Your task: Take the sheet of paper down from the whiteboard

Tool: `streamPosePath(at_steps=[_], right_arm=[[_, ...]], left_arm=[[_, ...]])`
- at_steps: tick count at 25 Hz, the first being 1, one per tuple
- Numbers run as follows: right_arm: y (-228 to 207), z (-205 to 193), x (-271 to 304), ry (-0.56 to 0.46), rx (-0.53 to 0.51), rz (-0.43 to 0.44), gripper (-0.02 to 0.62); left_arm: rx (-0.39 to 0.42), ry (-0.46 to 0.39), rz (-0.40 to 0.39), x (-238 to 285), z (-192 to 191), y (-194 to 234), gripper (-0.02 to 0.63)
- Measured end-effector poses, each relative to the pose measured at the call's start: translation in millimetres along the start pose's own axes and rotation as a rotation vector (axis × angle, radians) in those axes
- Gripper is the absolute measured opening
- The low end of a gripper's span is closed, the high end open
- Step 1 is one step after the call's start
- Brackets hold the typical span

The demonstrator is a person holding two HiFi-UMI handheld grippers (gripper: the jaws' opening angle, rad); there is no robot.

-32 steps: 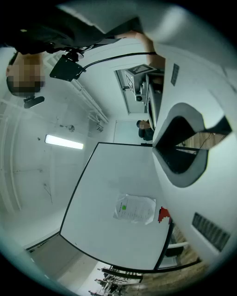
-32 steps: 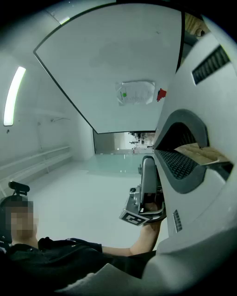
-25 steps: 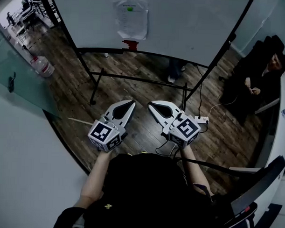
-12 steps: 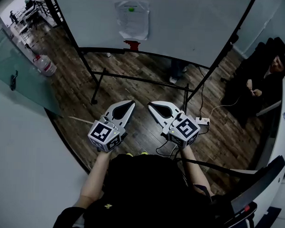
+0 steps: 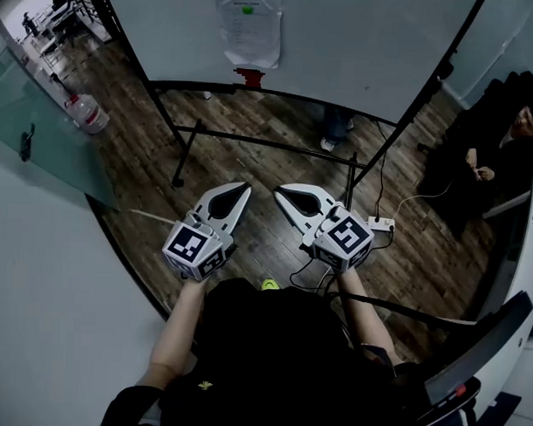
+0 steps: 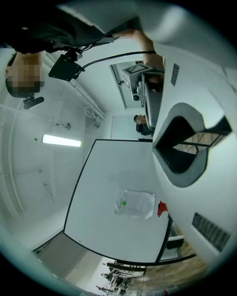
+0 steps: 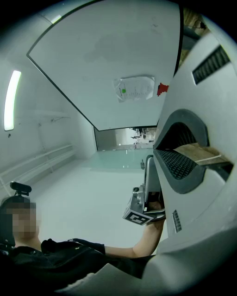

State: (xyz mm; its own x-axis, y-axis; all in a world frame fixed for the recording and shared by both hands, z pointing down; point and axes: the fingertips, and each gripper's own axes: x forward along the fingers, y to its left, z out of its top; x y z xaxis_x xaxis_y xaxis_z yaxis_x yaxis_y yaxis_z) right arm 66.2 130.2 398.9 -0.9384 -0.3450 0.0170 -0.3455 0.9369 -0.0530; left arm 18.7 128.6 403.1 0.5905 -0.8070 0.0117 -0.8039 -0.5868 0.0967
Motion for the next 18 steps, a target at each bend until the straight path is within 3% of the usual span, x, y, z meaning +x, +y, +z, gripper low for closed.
streamPosePath(at_steps=[18], right_arm=[[-18, -7, 21, 0.020, 0.016, 0.011, -0.002]], left_arm=[[-0.028, 0.017, 0.054, 6, -2, 28, 0.023]])
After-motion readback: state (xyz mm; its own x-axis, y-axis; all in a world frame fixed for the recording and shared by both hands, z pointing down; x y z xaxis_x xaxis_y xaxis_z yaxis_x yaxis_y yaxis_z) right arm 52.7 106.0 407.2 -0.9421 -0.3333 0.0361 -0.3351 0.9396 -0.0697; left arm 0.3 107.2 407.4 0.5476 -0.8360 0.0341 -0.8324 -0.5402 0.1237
